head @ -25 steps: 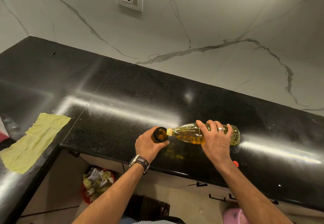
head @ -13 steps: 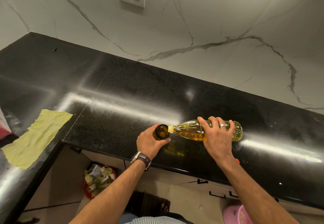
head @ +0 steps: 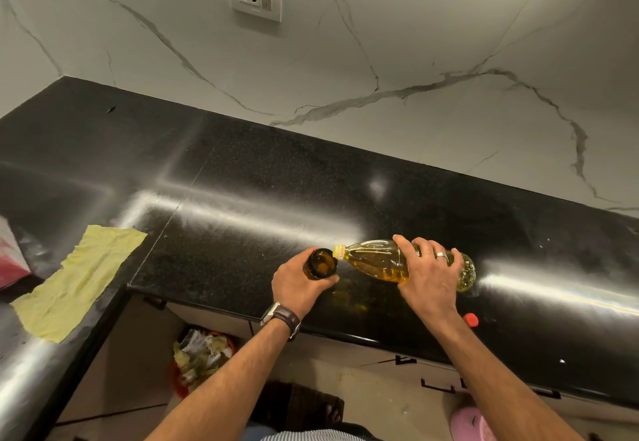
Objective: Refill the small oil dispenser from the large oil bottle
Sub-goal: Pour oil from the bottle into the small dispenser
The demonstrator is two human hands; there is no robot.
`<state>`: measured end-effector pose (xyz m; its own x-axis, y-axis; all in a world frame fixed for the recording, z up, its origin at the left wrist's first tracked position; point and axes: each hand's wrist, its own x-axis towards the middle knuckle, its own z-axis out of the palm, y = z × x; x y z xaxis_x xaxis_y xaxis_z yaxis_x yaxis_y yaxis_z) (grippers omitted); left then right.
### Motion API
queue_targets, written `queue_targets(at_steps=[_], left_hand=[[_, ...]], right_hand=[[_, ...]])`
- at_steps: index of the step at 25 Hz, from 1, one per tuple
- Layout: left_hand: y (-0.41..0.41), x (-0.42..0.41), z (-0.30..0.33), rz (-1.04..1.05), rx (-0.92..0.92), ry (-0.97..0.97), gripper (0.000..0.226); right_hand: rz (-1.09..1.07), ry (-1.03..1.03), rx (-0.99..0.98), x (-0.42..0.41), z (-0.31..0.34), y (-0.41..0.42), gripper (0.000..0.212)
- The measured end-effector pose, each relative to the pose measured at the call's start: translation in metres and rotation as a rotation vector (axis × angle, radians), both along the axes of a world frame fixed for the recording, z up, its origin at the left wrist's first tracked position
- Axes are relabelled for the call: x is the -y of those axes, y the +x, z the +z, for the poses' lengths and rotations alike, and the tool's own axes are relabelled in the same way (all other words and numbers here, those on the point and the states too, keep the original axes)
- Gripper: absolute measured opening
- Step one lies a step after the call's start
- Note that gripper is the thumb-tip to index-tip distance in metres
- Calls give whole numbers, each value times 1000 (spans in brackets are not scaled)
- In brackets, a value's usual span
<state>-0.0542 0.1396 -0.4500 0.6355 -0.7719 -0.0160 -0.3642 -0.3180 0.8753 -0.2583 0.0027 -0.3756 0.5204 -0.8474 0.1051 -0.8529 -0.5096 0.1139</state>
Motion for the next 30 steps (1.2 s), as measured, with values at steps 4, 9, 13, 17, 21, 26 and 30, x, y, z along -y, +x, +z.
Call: queue_targets(at_steps=[4, 9, 13, 17, 21, 26, 30], left_hand=[[0, 0, 1, 3, -11, 20, 65], [0, 0, 3, -2, -16, 38, 63], [1, 1, 2, -3, -10, 53, 65], [0, 2, 4, -10, -7, 56, 64], [0, 2, 5, -25, -16, 47, 61], [0, 1, 7, -31, -37, 38, 61], [-2, 2, 8, -32, -40, 31, 63]], right_hand=[[-44, 56, 55, -3, -3, 2, 100], [-101, 135, 171, -7, -5, 3, 104], [-143, 211, 320, -6, -5, -1, 108], [-179, 267, 503, -4, -6, -7, 104], [-241, 382, 711, 2, -7, -16, 102], [-312, 536, 923, 9, -19, -22, 108], [-330, 626, 1033, 12, -34, -28, 110]])
